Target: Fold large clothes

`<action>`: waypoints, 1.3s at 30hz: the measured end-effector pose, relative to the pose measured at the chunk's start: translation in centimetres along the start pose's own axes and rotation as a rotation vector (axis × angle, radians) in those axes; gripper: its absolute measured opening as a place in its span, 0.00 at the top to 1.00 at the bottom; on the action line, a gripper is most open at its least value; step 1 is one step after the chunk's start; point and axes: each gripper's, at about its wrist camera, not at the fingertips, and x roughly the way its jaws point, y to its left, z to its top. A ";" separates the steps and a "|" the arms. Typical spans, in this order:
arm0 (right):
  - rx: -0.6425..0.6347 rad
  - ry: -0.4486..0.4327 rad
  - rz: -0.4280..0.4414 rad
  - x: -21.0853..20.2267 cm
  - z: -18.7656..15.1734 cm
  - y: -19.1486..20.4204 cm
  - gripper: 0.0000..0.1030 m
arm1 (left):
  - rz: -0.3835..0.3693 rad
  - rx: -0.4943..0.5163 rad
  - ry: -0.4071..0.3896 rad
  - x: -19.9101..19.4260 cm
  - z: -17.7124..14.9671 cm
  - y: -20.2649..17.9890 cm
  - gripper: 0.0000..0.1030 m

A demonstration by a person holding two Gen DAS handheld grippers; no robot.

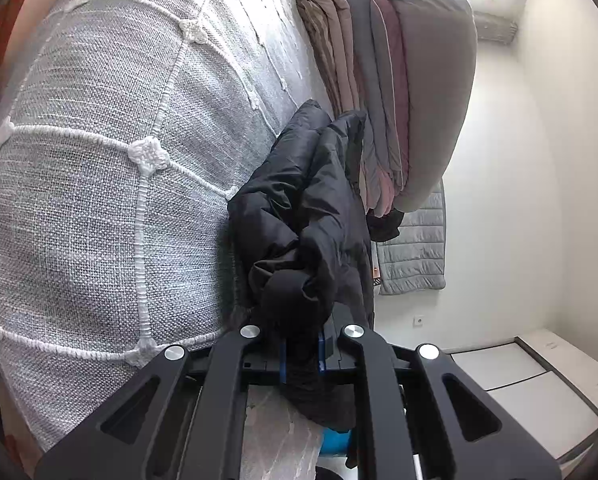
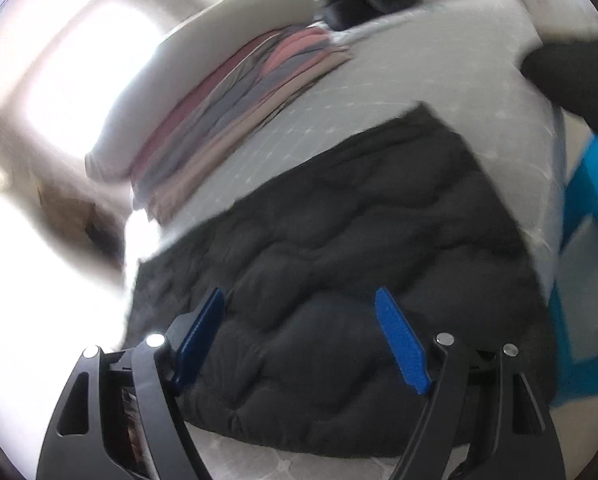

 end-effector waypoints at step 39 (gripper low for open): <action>-0.719 0.111 -0.297 16.0 -4.8 17.3 0.25 | 0.000 0.045 -0.029 -0.2 -0.6 -1.7 0.91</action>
